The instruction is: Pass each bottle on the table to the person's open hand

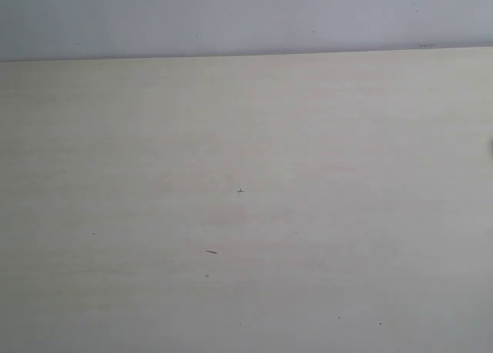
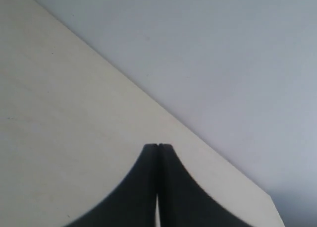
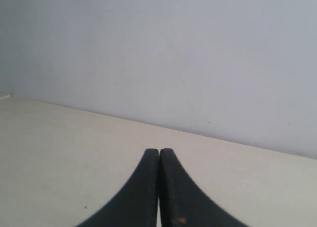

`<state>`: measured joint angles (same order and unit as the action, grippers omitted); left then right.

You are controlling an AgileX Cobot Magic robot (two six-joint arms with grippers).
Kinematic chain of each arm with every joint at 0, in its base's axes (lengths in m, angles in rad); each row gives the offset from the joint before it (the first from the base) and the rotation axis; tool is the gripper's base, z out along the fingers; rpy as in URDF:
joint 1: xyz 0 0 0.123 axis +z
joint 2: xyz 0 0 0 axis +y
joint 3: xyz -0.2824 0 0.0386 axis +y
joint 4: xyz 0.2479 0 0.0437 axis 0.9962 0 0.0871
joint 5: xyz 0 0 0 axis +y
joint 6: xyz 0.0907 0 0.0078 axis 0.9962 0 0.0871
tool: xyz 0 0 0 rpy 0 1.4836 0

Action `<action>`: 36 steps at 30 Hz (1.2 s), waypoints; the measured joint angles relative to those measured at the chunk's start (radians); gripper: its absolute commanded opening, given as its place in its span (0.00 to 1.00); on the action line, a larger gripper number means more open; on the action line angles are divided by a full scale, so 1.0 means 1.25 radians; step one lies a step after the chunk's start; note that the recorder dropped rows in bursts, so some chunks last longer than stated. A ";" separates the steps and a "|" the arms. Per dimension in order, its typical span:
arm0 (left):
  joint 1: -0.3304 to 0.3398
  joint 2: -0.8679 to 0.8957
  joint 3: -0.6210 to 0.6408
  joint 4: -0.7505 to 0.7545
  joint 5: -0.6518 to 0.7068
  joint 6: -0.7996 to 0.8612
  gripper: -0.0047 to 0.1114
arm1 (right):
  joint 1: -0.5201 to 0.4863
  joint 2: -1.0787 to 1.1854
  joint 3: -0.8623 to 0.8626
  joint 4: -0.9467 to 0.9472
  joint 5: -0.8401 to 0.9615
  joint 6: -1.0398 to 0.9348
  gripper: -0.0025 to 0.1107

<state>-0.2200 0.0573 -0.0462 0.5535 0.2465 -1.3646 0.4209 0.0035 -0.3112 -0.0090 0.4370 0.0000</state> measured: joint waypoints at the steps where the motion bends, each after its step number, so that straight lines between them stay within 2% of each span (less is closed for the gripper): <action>1: 0.000 0.000 0.000 0.002 0.001 0.000 0.04 | 0.000 0.000 0.000 0.000 0.000 0.000 0.02; 8: 0.000 -0.014 0.026 0.005 0.005 0.052 0.04 | 0.000 0.000 0.000 0.000 0.000 0.000 0.02; 14: 0.000 -0.040 0.034 0.009 0.017 0.182 0.04 | 0.000 0.000 0.000 0.000 0.000 0.000 0.02; 16: 0.000 -0.040 0.034 -0.053 0.021 0.306 0.04 | 0.000 0.000 0.000 0.000 0.000 0.000 0.02; 20: 0.000 -0.040 0.034 -0.270 0.011 0.699 0.04 | 0.000 0.000 0.000 0.000 0.000 0.000 0.02; 21: 0.000 -0.040 0.034 -0.375 -0.008 0.868 0.04 | 0.000 0.000 0.000 0.000 0.000 0.000 0.02; 23: 0.000 -0.040 0.034 -0.460 -0.035 0.996 0.04 | 0.000 0.000 0.000 0.000 0.000 0.000 0.02; 27: 0.000 -0.040 0.034 -0.484 -0.046 1.038 0.04 | 0.000 0.000 0.000 0.000 0.000 0.000 0.02; 36: 0.000 -0.040 0.034 -0.489 -0.044 1.026 0.04 | 0.000 0.000 0.000 0.000 0.000 0.000 0.02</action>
<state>-0.2200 0.0069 -0.0033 -0.0577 0.1910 -0.0819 0.4209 0.0035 -0.3112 -0.0090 0.4370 0.0000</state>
